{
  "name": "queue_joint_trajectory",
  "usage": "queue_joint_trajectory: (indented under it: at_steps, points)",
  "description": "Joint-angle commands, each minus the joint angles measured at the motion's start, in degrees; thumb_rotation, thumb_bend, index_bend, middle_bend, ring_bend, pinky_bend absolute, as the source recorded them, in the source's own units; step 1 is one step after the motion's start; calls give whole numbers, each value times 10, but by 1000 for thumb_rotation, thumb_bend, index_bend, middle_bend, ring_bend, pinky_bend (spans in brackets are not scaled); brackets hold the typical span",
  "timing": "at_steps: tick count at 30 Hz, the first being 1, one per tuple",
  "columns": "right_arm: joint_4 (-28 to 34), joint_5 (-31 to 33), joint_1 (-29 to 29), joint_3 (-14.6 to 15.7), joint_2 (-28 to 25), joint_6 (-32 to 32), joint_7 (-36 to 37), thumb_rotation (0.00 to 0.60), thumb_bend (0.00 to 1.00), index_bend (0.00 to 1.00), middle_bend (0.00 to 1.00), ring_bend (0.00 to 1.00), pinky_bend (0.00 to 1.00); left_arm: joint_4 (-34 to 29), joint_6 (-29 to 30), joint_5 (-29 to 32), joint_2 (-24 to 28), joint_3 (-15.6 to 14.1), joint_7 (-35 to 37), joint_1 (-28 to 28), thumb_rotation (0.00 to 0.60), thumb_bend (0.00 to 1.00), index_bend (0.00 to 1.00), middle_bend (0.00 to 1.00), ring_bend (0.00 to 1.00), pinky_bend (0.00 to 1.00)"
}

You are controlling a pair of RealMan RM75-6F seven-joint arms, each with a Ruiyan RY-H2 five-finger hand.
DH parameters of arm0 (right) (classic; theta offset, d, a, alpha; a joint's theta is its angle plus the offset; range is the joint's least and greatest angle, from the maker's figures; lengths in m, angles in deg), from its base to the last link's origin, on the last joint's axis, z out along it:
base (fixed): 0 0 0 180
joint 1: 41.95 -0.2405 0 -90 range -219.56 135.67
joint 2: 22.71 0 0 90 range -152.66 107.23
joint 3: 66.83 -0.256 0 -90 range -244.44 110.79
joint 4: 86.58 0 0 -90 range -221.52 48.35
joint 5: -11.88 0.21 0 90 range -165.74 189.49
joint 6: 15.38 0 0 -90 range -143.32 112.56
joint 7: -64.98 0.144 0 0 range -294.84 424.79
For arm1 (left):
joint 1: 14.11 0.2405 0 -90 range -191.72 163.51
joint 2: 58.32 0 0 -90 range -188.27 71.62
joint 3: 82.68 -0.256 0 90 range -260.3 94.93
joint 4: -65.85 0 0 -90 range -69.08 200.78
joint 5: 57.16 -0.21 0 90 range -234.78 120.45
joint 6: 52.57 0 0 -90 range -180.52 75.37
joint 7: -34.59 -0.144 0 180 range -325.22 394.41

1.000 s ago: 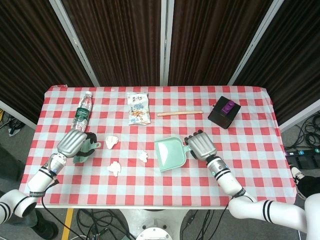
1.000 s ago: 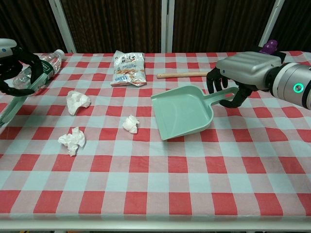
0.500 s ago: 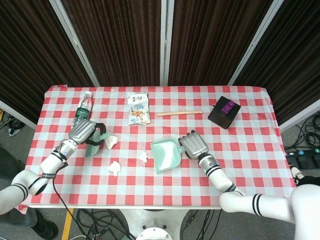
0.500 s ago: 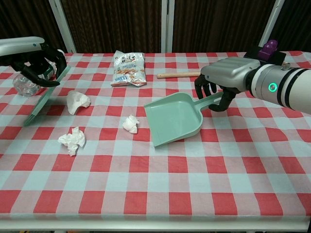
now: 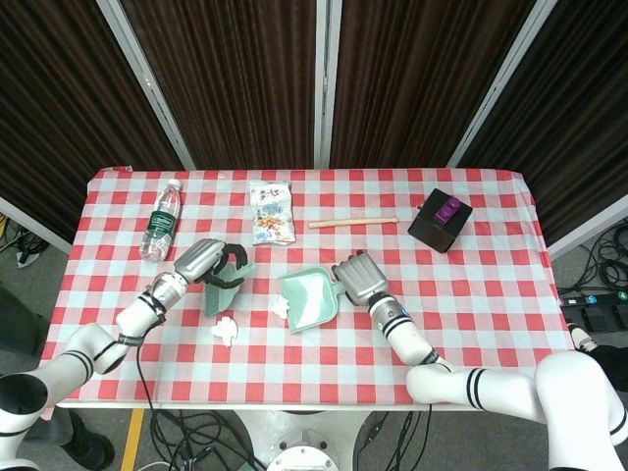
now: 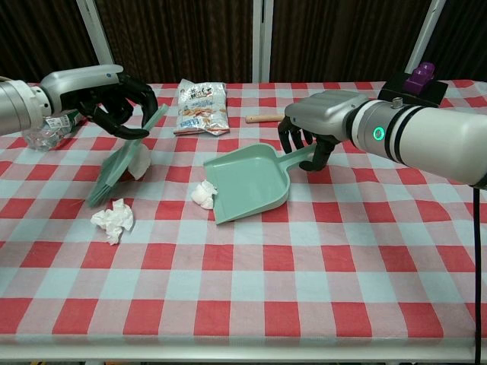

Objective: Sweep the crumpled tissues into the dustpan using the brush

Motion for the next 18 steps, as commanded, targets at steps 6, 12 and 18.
queue_joint_trajectory:
  at_steps: [6, 12, 18]
  points:
    - [-31, -9, -13, -1, 20, 15, 30, 600, 537, 647, 548, 360, 291, -16, 13, 2, -24, 6, 37, -16, 600, 444, 547, 560, 779, 919]
    - [-47, -32, -17, -2, 29, 22, 59, 600, 562, 648, 548, 360, 293, -37, 23, -7, -28, 3, 70, -31, 600, 444, 547, 558, 779, 917]
    - [-68, -69, -16, -3, 37, 27, 102, 600, 597, 658, 551, 370, 318, -66, 41, -15, -13, -1, 109, -40, 600, 443, 548, 557, 773, 911]
